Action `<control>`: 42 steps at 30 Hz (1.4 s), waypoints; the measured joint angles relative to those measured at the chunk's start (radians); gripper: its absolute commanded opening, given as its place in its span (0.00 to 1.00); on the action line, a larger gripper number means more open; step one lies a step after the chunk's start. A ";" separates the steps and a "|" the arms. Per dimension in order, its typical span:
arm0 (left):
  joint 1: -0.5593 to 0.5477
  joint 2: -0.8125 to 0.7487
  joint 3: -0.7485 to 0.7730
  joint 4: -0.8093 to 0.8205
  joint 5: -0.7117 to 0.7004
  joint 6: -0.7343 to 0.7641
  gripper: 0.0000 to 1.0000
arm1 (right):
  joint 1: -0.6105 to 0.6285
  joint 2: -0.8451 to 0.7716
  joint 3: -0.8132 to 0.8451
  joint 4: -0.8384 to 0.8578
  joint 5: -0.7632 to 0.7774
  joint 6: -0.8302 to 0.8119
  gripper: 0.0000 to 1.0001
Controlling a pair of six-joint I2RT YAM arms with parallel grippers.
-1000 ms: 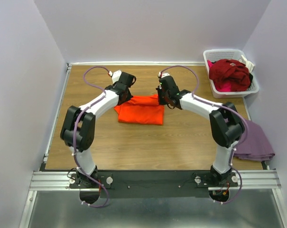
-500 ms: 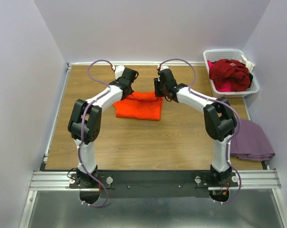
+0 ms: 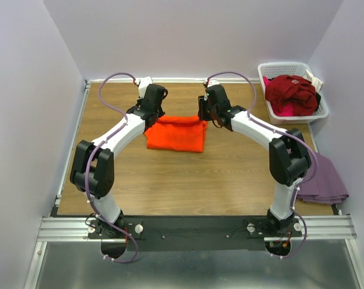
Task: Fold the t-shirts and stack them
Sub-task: Fold the long partially folded tshirt into a neat square
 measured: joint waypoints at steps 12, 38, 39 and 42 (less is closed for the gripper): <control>-0.021 0.048 -0.068 0.015 0.206 0.067 0.10 | 0.023 -0.047 -0.066 0.005 -0.124 0.017 0.44; 0.029 0.502 0.414 -0.063 0.215 0.085 0.10 | -0.005 0.276 0.187 0.005 -0.032 0.051 0.41; 0.033 0.518 0.423 -0.069 0.215 0.085 0.10 | -0.009 0.286 0.193 0.005 -0.029 0.052 0.41; 0.042 0.579 0.455 -0.088 0.214 0.082 0.10 | -0.018 0.316 0.196 0.005 -0.026 0.056 0.41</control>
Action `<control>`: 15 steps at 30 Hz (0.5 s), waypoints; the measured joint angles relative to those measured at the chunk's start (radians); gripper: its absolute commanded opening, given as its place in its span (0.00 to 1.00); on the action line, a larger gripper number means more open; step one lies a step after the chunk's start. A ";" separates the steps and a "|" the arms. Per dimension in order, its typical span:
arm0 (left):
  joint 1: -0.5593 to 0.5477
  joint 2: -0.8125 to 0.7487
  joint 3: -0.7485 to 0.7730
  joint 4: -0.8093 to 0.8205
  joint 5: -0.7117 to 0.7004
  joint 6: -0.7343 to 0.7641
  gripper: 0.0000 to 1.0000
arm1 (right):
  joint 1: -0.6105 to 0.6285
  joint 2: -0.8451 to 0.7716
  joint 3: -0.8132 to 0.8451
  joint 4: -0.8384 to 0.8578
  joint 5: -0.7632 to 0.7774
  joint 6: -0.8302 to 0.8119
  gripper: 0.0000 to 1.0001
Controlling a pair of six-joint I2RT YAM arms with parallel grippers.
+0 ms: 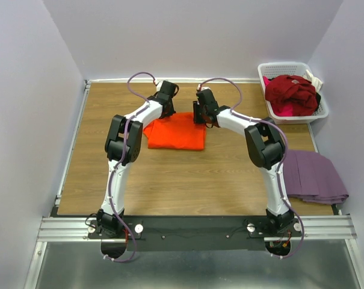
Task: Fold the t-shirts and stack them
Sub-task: Fold the long partially folded tshirt into a neat square
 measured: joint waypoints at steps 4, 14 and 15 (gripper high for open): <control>0.010 0.005 0.016 -0.009 0.000 0.001 0.10 | -0.001 0.006 0.000 0.003 0.016 0.006 0.41; 0.054 -0.061 -0.048 0.026 0.000 0.012 0.37 | -0.002 -0.011 -0.014 0.001 0.046 0.004 0.48; 0.058 -0.100 -0.077 0.035 0.000 0.022 0.45 | -0.002 -0.023 -0.023 -0.001 0.051 0.001 0.53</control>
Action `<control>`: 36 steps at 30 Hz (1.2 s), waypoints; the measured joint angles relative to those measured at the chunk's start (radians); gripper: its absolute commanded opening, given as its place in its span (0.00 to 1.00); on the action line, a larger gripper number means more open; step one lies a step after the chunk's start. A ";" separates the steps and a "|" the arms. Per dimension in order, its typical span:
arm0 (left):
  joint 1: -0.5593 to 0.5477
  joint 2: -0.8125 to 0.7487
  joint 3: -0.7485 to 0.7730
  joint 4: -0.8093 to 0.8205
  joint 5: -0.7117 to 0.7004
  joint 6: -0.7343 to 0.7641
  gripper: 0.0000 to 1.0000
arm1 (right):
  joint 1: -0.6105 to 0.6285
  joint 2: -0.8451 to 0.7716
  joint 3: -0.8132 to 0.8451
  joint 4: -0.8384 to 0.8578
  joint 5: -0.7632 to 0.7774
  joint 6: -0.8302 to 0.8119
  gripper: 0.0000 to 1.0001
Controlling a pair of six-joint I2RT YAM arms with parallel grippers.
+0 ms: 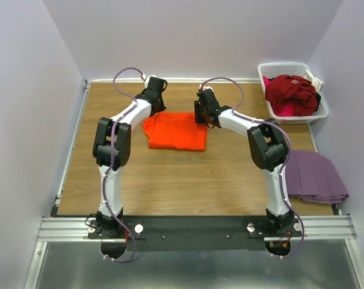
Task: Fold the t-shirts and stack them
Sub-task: Fold the long partially folded tshirt into a neat square, then put the neatly folded tshirt into the corner of the board with the left arm
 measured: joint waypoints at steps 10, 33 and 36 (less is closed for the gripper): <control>0.051 -0.344 -0.261 0.079 0.086 0.107 0.62 | -0.005 -0.220 -0.121 -0.013 0.035 -0.021 0.71; 0.142 -0.249 -0.340 0.040 0.360 0.266 0.63 | -0.005 -0.355 -0.304 -0.013 -0.005 0.012 0.71; 0.142 -0.249 -0.381 0.062 0.409 0.257 0.66 | -0.005 -0.356 -0.313 -0.013 -0.008 0.013 0.71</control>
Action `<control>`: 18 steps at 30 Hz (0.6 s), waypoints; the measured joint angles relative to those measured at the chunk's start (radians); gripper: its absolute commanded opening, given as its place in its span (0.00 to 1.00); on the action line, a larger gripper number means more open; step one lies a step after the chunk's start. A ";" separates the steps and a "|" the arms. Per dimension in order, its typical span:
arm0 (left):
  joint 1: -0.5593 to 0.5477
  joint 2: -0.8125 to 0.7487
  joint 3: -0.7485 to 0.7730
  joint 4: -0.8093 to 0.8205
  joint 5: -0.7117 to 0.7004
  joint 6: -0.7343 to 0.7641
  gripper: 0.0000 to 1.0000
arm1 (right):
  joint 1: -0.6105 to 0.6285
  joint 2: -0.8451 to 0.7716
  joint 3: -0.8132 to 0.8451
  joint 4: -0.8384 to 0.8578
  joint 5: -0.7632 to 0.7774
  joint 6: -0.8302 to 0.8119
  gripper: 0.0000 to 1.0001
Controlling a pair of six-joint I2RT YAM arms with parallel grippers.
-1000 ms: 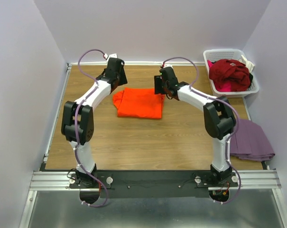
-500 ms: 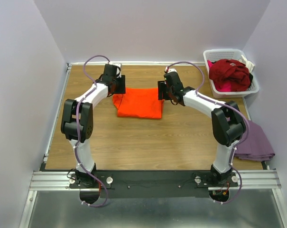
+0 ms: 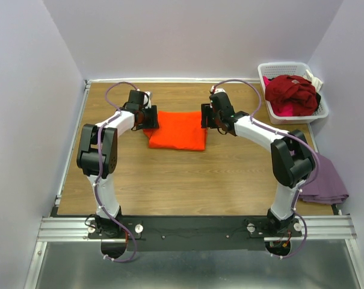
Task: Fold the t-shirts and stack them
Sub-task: Put the neatly folded tshirt into the corner of the board with the left arm
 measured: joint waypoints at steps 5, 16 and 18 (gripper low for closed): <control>-0.001 0.000 -0.056 0.027 0.057 -0.012 0.66 | 0.000 0.000 -0.003 0.000 0.000 0.000 0.71; 0.002 0.000 -0.115 0.162 0.262 -0.042 0.68 | 0.000 0.000 -0.010 0.000 -0.001 0.000 0.71; 0.001 0.002 -0.123 0.176 0.299 -0.049 0.69 | 0.000 0.000 -0.010 0.000 0.000 0.000 0.71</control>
